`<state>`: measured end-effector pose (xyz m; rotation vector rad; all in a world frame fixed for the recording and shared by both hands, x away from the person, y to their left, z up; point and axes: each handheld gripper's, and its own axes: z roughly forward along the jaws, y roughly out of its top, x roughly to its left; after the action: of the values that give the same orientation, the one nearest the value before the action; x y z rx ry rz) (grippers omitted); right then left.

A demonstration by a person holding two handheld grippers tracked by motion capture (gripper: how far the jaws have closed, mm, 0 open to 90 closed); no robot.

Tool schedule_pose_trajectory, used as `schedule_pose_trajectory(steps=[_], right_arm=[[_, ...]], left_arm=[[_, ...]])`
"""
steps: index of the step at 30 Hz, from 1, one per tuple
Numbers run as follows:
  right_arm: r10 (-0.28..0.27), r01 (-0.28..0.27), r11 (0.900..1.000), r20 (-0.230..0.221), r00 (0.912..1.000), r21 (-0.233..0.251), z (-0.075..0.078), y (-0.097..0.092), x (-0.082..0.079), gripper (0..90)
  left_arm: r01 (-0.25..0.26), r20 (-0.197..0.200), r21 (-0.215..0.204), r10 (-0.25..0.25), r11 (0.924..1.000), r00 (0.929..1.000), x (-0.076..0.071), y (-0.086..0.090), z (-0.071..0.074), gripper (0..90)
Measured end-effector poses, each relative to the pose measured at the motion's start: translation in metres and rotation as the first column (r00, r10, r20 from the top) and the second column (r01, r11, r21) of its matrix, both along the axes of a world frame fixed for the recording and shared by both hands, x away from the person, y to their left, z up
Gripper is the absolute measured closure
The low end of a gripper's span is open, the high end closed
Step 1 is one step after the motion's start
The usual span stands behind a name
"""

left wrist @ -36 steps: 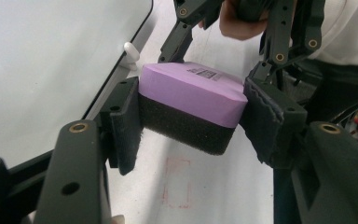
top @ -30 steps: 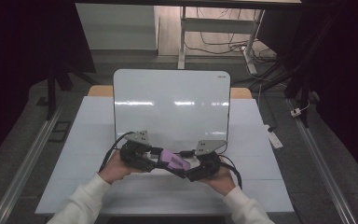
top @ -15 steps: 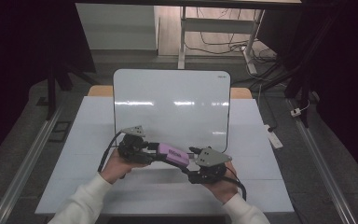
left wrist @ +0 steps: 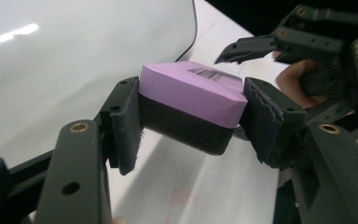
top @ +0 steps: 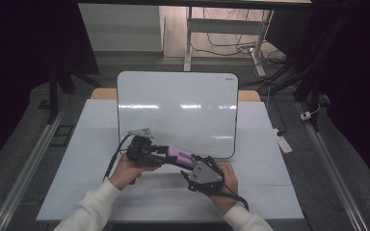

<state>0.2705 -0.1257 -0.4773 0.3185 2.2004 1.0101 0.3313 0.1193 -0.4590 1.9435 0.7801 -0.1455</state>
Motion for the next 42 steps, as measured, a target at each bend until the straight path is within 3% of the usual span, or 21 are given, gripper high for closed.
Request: schedule_pose_trajectory(steps=[6, 12, 17, 21, 25, 29, 35, 37, 42], right_arm=[[-0.033, 0.037, 0.998, 0.085, 0.9958, -0.051, -0.004, 0.002, -0.001, 50.0], [-0.033, 0.044, 0.9958, 0.14, 0.9896, -0.08, -0.004, 0.003, -0.004, 60.6], [-0.033, 0.041, 0.9975, 0.138, 0.9899, -0.057, -0.002, 0.0, -0.002, 62.3], [-0.049, 0.05, 0.9988, 0.103, 0.9934, 0.0, 0.004, -0.007, 0.004, 62.5], [-0.083, 0.079, 0.9936, 0.047, 0.9955, 0.081, 0.011, -0.017, 0.013, 62.5], [-0.117, 0.116, 0.9785, -0.006, 0.9931, 0.17, 0.019, -0.027, 0.022, 62.5], [-0.182, 0.184, 0.953, -0.031, 0.9827, 0.24, 0.032, -0.041, 0.033, 62.4], [-0.211, 0.214, 0.94, -0.041, 0.9766, 0.265, 0.038, -0.047, 0.037, 62.5], [-0.27, 0.282, 0.8961, -0.084, 0.9592, 0.343, 0.055, -0.059, 0.053, 62.4]], left_arm=[[0.0, -0.008, -0.013, 0.0, 0.9999, 1.0, -0.001, -0.005, 0.002, 40.7], [-0.011, -0.017, -0.034, 0.011, 0.9994, 0.9998, 0.0, -0.004, 0.002, 40.4], [-0.023, 0.01, -0.051, 0.024, 0.9984, 0.9997, -0.001, -0.002, 0.002, 33.0], [-0.044, 0.06, -0.049, 0.047, 0.9978, 0.9971, -0.007, 0.002, 0.006, 26.4], [-0.063, 0.122, -0.016, 0.065, 0.9979, 0.9904, -0.016, 0.011, 0.009, 22.4], [-0.095, 0.161, 0.015, 0.092, 0.9953, 0.9827, -0.025, 0.022, 0.008, 21.2], [-0.139, 0.175, 0.054, 0.127, 0.9888, 0.9762, -0.04, 0.041, 0.0, 21.0], [-0.153, 0.175, 0.071, 0.138, 0.9858, 0.9747, -0.047, 0.048, -0.004, 20.9], [-0.198, 0.187, 0.106, 0.176, 0.9745, 0.9665, -0.064, 0.068, -0.014, 20.6]])
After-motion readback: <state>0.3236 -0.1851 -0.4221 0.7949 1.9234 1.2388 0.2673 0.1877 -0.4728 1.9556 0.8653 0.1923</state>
